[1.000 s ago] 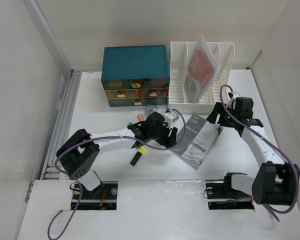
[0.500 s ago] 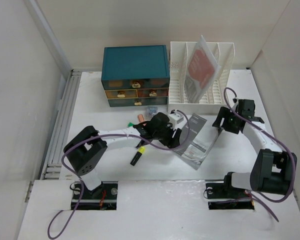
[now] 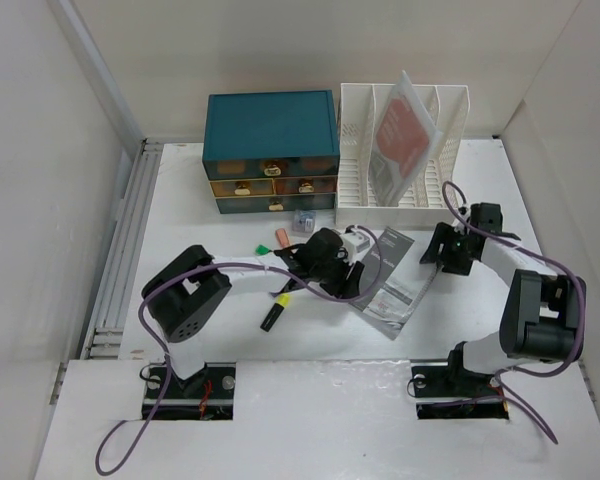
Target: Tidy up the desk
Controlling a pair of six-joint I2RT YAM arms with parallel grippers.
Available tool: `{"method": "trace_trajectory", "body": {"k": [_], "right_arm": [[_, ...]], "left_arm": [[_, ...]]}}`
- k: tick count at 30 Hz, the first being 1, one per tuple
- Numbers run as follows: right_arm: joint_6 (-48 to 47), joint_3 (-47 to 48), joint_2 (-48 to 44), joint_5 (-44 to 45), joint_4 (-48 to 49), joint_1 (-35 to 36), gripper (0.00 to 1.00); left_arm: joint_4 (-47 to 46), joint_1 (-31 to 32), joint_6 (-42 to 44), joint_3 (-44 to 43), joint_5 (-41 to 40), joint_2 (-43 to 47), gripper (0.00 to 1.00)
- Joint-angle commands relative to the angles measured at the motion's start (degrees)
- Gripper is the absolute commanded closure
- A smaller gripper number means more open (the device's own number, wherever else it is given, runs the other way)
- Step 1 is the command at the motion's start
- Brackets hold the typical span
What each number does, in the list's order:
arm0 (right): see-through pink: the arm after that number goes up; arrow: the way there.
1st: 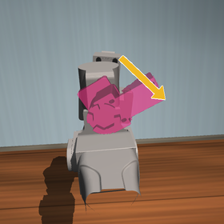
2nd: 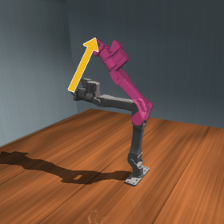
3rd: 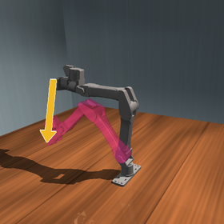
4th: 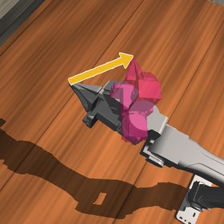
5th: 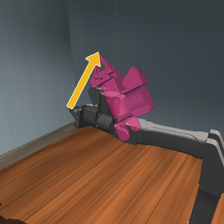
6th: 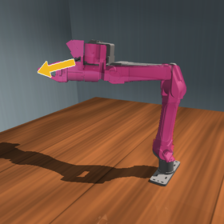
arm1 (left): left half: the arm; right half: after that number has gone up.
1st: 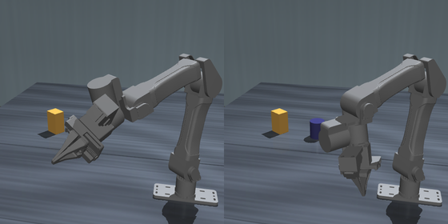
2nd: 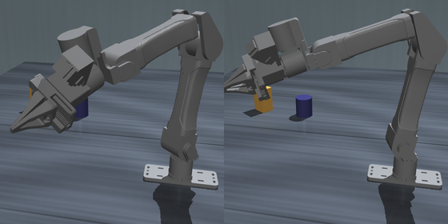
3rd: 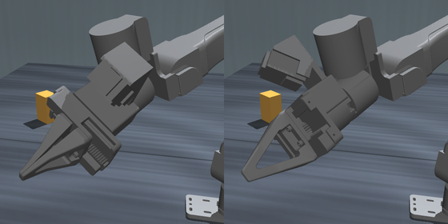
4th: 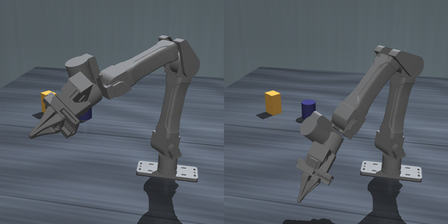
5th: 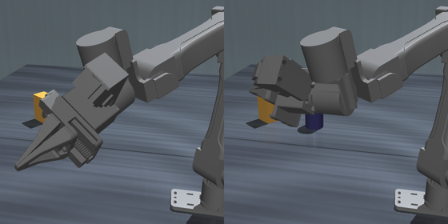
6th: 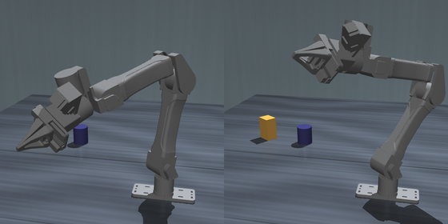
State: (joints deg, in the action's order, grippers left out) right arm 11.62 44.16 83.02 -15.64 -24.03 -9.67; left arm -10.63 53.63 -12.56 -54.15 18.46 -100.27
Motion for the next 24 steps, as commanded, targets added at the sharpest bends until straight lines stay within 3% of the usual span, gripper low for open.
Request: {"method": "trace_trajectory", "body": {"k": [1,6,12,13,14,19,20,24], "right_arm": [[0.42,-1.35,-0.14,-5.27,3.55,-0.7,0.28],[0.42,-1.97,0.55,-13.78,4.26,-0.7,0.34],[0.95,-1.36,-0.05,-16.96,3.73,-0.7,0.42],[0.95,-1.36,-0.05,-18.01,3.73,-0.7,0.48],[0.95,-1.36,-0.58,-18.72,3.73,-0.7,0.62],[0.95,-1.36,-2.86,-20.4,3.73,-1.75,0.94],[0.95,-1.36,-3.39,-20.4,3.73,-2.28,0.99],[0.42,-1.36,-6.73,-24.16,2.95,-4.74,1.0]], "left_arm": [[-2.55,0.25,-0.19,-3.41,2.28,-1.06,0.53],[-2.03,0.25,-0.71,-5.52,2.9,-3.09,0.56],[-1.41,2.62,-0.71,-8.68,2.9,-6.6,0.57],[-1.41,2.62,-0.71,-8.69,2.9,-7.13,0.57],[-0.89,3.23,-0.71,-9.47,3.42,-7.66,0.57],[-0.35,4.9,-0.71,-11.59,3.95,-10.73,0.57],[-0.35,4.91,-0.71,-11.59,3.95,-10.74,0.57],[-0.35,4.91,-0.71,-11.59,4.48,-11.26,0.57]]}}
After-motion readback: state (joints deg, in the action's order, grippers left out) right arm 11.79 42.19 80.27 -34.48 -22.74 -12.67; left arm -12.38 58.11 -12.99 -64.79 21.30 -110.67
